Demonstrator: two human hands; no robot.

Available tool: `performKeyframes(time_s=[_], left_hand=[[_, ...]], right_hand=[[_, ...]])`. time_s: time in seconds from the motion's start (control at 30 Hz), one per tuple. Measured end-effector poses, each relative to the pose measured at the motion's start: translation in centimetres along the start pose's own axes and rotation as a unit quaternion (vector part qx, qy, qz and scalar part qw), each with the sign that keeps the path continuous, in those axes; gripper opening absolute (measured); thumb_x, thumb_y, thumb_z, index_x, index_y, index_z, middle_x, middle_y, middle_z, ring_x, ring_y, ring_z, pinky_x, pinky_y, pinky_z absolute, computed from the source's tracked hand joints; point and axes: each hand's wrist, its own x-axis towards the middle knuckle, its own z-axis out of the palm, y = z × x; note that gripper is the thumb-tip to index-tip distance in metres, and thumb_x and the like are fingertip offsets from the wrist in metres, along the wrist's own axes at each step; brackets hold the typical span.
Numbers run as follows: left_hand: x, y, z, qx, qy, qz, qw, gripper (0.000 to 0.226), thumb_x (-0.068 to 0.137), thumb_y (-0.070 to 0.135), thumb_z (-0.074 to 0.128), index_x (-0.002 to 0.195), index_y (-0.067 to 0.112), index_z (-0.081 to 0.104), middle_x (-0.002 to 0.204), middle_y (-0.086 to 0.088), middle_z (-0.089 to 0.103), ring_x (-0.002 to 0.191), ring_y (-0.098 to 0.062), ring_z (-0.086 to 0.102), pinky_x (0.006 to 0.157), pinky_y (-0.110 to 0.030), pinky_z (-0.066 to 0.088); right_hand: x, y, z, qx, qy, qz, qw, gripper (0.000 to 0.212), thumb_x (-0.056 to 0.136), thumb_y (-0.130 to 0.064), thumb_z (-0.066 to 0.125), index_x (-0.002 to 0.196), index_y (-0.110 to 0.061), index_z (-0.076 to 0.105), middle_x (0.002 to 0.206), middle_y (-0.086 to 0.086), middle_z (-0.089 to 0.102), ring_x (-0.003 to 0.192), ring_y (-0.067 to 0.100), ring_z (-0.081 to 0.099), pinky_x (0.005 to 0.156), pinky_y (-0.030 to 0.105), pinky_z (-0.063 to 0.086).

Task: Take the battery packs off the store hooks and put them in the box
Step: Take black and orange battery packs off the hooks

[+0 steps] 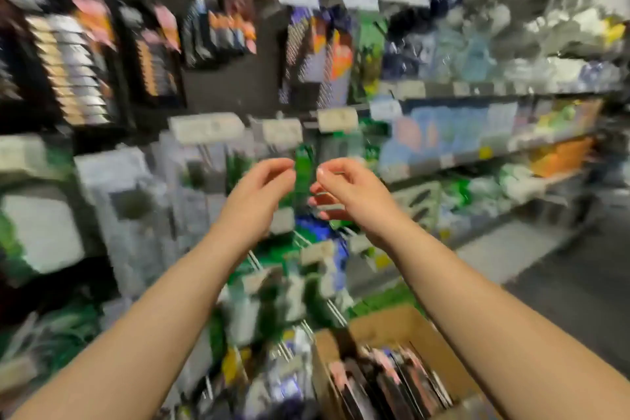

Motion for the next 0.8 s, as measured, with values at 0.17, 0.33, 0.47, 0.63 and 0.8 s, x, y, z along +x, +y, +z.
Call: performKeyframes(time_s=[0.17, 0.33, 0.47, 0.63, 0.8], left_hand=[[-2.8, -9.5, 9.2, -0.035, -0.071, -0.134, 0.988, 0.016, 0.101, 0.02, 0.049, 0.094, 0.031, 0.056, 0.106, 0.001, 0.064, 0.088, -0.013, 0.061, 0.071, -0.023, 0.041], [-3.4, -18.6, 16.2, -0.064, -0.132, -0.259, 0.955, 0.018, 0.101, 0.014, 0.05, 0.091, 0.027, 0.056, 0.094, 0.004, 0.061, 0.081, -0.011, 0.057, 0.061, -0.019, 0.042], [-3.4, -25.3, 19.6, -0.07, -0.12, -0.336, 0.932, 0.013, 0.102, 0.017, 0.048, 0.102, 0.024, 0.058, 0.092, 0.006, 0.063, 0.08, -0.01, 0.06, 0.064, -0.023, 0.046], [-4.1, -33.8, 23.5, -0.059, -0.121, -0.448, 0.884, 0.014, 0.103, 0.023, 0.045, 0.114, 0.023, 0.054, 0.115, -0.003, 0.062, 0.1, -0.018, 0.058, 0.081, -0.033, 0.043], [-4.9, -40.8, 27.2, -0.054, -0.105, -0.534, 0.837, 0.013, 0.102, 0.028, 0.048, 0.115, 0.027, 0.053, 0.128, -0.004, 0.059, 0.109, -0.021, 0.059, 0.104, -0.042, 0.045]], right_hand=[[-3.4, 10.5, -7.7, -0.041, 0.038, 0.125, 0.991, 0.013, 0.099, -0.018, 0.05, 0.086, -0.021, 0.051, 0.08, 0.001, 0.059, 0.067, 0.011, 0.058, 0.061, 0.025, 0.044], [-4.2, 20.1, -12.7, -0.045, 0.071, 0.224, 0.971, 0.012, 0.097, -0.026, 0.056, 0.085, -0.022, 0.055, 0.085, 0.001, 0.062, 0.073, 0.014, 0.061, 0.065, 0.029, 0.047], [-2.9, 27.4, -14.5, -0.023, 0.054, 0.332, 0.942, 0.022, 0.1, -0.019, 0.048, 0.08, -0.018, 0.055, 0.078, 0.004, 0.059, 0.061, 0.013, 0.062, 0.054, 0.026, 0.047], [-3.0, 36.7, -16.1, -0.073, 0.052, 0.405, 0.91, 0.016, 0.098, -0.021, 0.056, 0.083, -0.016, 0.056, 0.076, 0.001, 0.06, 0.055, 0.0, 0.058, 0.049, 0.015, 0.047], [-3.2, 44.7, -18.4, -0.036, 0.082, 0.473, 0.876, 0.019, 0.097, -0.019, 0.056, 0.079, -0.019, 0.06, 0.074, 0.002, 0.055, 0.065, 0.013, 0.052, 0.06, 0.026, 0.039]])
